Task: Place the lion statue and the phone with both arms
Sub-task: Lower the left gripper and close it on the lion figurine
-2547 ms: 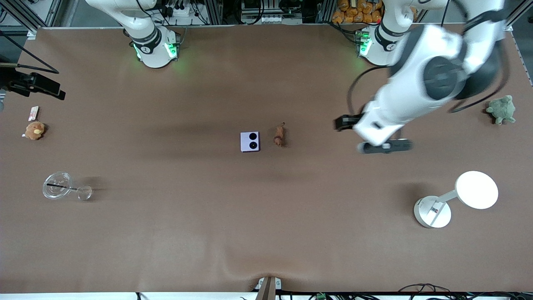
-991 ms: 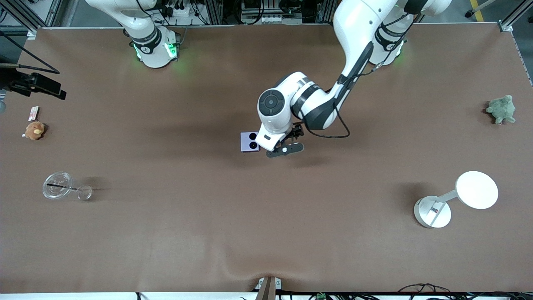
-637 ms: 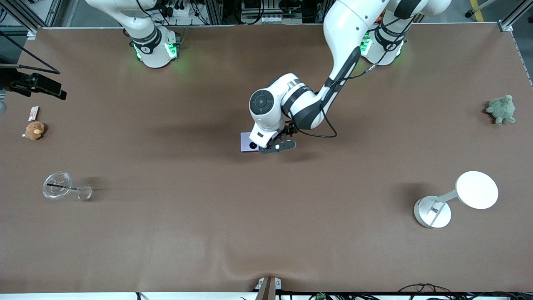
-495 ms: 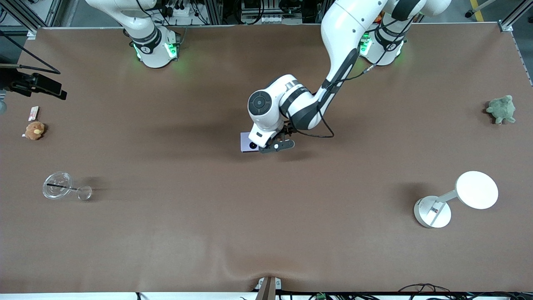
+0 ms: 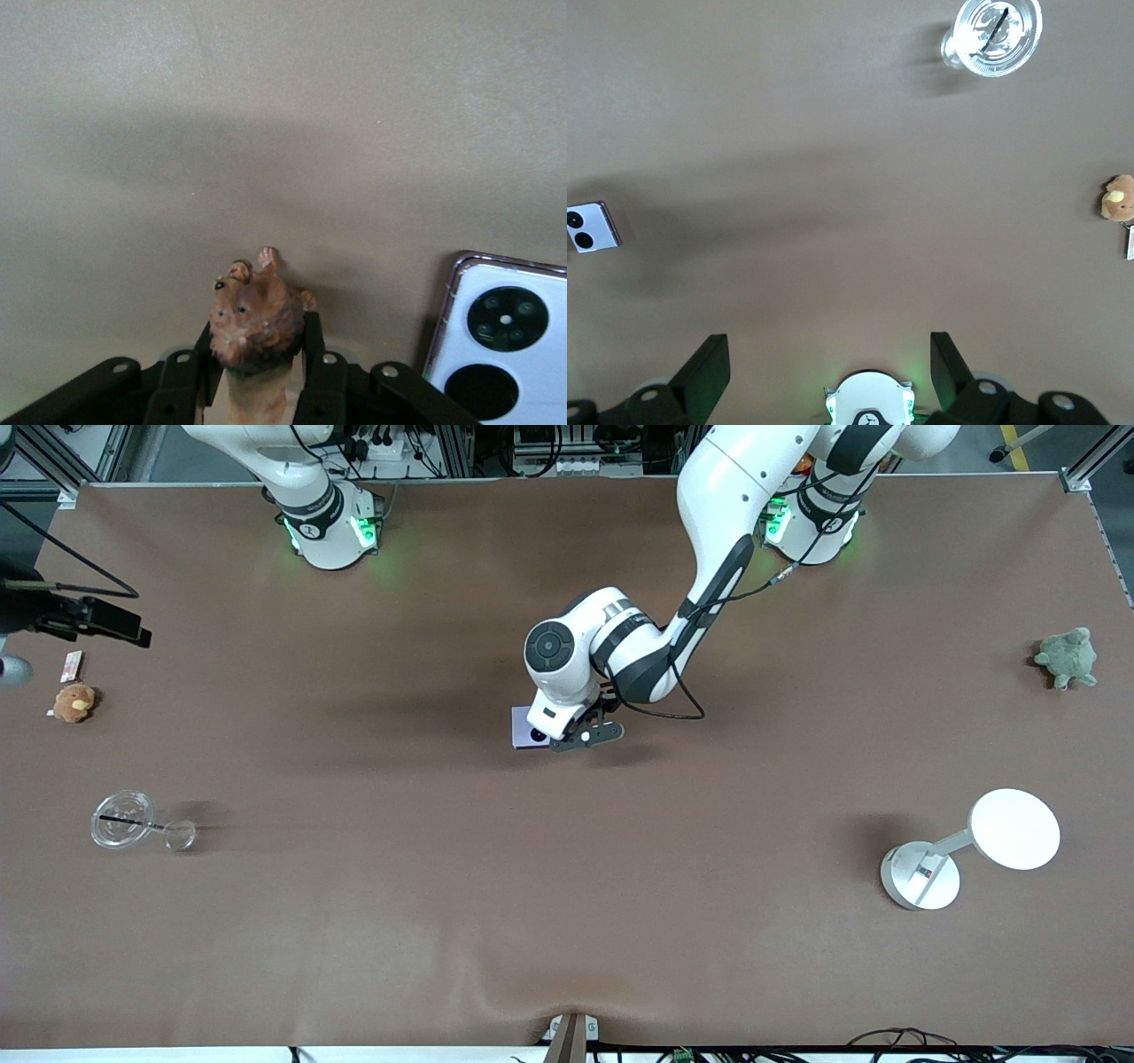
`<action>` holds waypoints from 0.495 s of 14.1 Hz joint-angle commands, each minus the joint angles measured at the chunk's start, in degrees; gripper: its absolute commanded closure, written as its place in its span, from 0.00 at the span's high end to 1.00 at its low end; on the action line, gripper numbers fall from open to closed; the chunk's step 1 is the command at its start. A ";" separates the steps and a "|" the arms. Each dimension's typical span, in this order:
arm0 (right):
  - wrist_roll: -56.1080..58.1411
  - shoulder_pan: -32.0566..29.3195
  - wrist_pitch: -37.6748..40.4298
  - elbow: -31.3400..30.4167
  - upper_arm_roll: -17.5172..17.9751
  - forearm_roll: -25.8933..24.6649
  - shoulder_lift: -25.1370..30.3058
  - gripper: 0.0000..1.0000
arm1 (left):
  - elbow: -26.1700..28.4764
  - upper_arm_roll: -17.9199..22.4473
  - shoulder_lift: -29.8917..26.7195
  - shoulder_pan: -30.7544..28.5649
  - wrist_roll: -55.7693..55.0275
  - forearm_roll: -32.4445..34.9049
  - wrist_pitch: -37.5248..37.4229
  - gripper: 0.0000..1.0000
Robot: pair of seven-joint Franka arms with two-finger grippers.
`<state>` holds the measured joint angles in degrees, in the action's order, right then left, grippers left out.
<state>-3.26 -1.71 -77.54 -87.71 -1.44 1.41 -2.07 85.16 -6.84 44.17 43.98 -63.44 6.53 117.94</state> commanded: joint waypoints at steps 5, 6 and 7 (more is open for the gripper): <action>0.18 2.15 0.46 1.31 0.48 -0.35 -5.40 1.00 | -1.75 5.25 -7.76 -4.67 -0.37 1.46 -1.39 0.00; 0.09 3.02 0.37 1.31 0.48 -0.26 -5.84 1.00 | -1.75 5.26 -8.56 -7.74 1.90 1.47 -1.66 0.00; -0.34 5.03 0.11 1.23 0.48 -0.18 -6.54 1.00 | -1.75 5.26 -8.92 -10.90 4.79 1.38 -1.66 0.00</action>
<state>-3.05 0.73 -77.78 -87.66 -1.05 1.45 -7.30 82.22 -1.11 37.59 38.71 -62.23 7.00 117.10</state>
